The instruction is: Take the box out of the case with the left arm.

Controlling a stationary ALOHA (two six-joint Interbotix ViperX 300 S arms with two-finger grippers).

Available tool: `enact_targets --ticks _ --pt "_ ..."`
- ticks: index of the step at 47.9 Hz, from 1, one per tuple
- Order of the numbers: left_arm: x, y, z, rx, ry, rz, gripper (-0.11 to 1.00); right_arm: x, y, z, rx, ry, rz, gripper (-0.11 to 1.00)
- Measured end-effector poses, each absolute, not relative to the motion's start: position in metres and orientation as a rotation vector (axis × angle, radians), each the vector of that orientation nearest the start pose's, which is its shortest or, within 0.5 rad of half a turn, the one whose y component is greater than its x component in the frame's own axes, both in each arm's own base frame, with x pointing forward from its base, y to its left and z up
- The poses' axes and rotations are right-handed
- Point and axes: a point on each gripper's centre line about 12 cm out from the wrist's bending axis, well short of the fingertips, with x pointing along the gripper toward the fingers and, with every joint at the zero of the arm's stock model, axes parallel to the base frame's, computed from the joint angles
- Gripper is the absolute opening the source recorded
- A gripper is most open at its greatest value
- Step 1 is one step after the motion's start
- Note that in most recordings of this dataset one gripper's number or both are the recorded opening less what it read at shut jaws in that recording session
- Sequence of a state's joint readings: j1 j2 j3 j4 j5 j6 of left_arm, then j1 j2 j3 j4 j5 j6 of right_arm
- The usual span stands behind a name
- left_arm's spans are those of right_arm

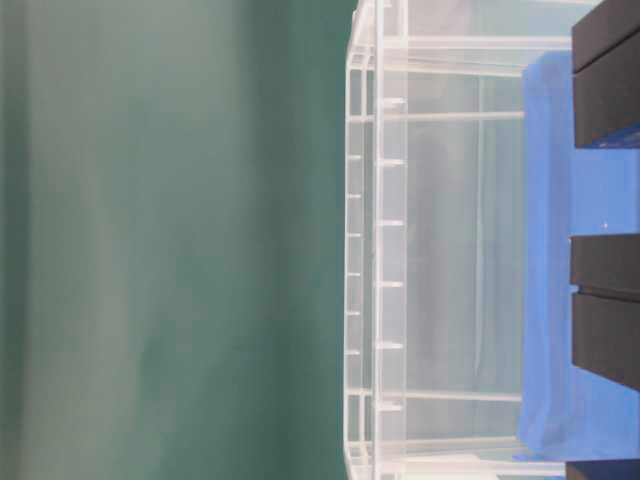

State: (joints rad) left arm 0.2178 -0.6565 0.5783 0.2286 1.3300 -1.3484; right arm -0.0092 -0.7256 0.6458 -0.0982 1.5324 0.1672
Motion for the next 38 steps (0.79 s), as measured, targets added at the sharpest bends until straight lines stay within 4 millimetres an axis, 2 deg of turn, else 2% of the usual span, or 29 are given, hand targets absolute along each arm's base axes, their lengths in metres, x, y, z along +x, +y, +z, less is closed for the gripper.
enact_targets --ticks 38 --pt "0.1890 0.0725 0.3152 -1.105 0.813 1.132 0.88 0.1585 -0.0130 0.2981 0.069 1.438 -0.206 0.02"
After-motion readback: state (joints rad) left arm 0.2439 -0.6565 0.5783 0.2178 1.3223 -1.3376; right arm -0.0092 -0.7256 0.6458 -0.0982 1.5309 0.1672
